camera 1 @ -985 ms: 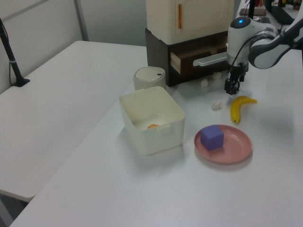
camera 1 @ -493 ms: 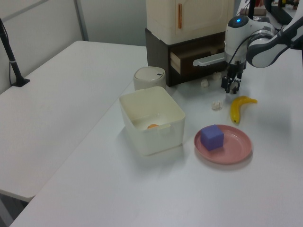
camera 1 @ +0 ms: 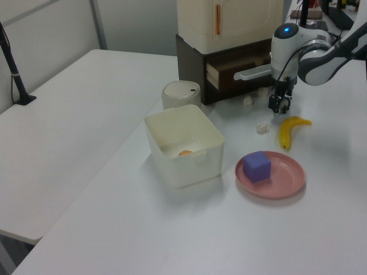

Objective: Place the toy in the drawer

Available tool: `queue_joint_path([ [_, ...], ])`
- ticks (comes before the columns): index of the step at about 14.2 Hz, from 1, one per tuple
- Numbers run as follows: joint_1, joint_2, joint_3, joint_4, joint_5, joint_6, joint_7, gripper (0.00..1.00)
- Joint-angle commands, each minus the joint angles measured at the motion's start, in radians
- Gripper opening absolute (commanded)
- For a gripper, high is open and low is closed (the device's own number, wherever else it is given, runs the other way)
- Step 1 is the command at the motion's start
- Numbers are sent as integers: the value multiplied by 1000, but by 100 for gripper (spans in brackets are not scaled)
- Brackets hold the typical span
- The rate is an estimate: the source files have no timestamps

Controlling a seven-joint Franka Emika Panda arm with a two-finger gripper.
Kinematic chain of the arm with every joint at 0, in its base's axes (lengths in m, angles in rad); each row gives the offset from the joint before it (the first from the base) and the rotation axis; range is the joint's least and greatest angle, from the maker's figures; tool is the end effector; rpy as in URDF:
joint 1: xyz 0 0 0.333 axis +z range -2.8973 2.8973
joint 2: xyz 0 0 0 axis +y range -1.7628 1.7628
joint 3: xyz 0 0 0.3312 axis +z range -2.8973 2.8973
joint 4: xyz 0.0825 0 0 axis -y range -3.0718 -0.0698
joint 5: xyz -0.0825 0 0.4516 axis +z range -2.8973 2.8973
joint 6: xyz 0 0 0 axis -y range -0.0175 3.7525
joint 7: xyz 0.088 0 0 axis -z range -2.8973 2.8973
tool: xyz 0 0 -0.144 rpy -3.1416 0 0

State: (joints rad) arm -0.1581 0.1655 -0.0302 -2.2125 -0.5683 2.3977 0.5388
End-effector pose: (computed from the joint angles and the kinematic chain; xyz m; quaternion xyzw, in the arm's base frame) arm 0.5884 -0.1303 0.2384 0.9694 -0.1499 0.0428 0.1897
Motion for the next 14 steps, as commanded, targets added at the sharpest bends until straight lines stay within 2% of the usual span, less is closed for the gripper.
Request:
queue_joint_path([
  [1, -3, 8, -4, -1, -28, 23, 24, 85],
  [2, -3, 8, -4, -1, -28, 24, 23, 58],
  [3, -3, 8, -4, -1, -28, 24, 24, 41],
  [4, -3, 8, -2, -1, -28, 24, 24, 38],
  [10, 5, -35, 13, -1, -22, 11, 29, 38],
  [14, 5, -46, 26, -3, -21, 11, 30, 32],
])
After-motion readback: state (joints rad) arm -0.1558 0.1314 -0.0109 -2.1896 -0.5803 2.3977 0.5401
